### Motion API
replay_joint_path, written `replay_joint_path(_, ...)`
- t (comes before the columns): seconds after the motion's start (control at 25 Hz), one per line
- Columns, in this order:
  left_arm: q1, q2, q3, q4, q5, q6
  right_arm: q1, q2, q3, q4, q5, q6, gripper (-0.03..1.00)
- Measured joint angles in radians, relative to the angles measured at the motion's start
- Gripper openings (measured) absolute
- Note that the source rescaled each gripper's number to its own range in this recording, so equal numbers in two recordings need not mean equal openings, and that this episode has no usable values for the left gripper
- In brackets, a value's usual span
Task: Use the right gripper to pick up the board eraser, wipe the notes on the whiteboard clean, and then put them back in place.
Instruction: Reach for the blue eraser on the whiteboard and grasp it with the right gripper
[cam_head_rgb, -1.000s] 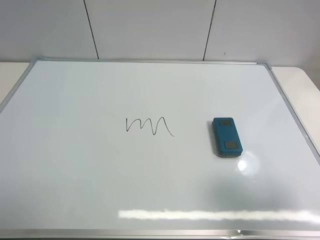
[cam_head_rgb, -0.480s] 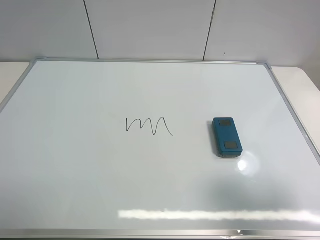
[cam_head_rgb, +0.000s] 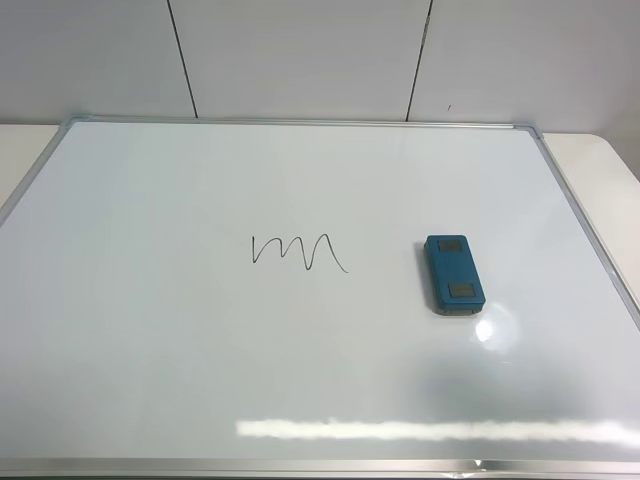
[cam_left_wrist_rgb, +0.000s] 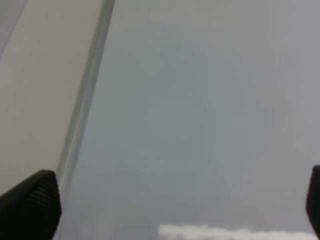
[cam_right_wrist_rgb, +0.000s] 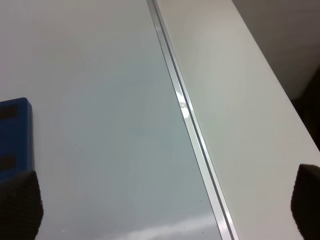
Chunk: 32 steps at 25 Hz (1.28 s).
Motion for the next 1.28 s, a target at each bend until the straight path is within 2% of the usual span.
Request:
replay_joint_path(0.16, 0.0, 0.0, 0.0, 0.0, 0.0, -0.001, 0.0, 0.0, 0.0, 0.014, 0.0, -0.001, 1.0)
replay_joint_path(0.4, 0.0, 0.0, 0.0, 0.0, 0.0, -0.001, 0.0, 0.0, 0.0, 0.136, 0.0, -0.026, 1.0)
replay_joint_path(0.56, 0.0, 0.0, 0.0, 0.0, 0.0, 0.0, 0.0, 0.028, -0.014, 0.158, 0.014, -0.035, 1.0)
replay_joint_path(0.88, 0.0, 0.0, 0.0, 0.0, 0.0, 0.0, 0.0, 0.334, -0.141, 0.148, 0.011, -0.012, 1.0)
replay_joint_path(1.28, 0.0, 0.0, 0.0, 0.0, 0.0, 0.0, 0.0, 0.738, -0.202, 0.146, -0.079, 0.101, 1.0)
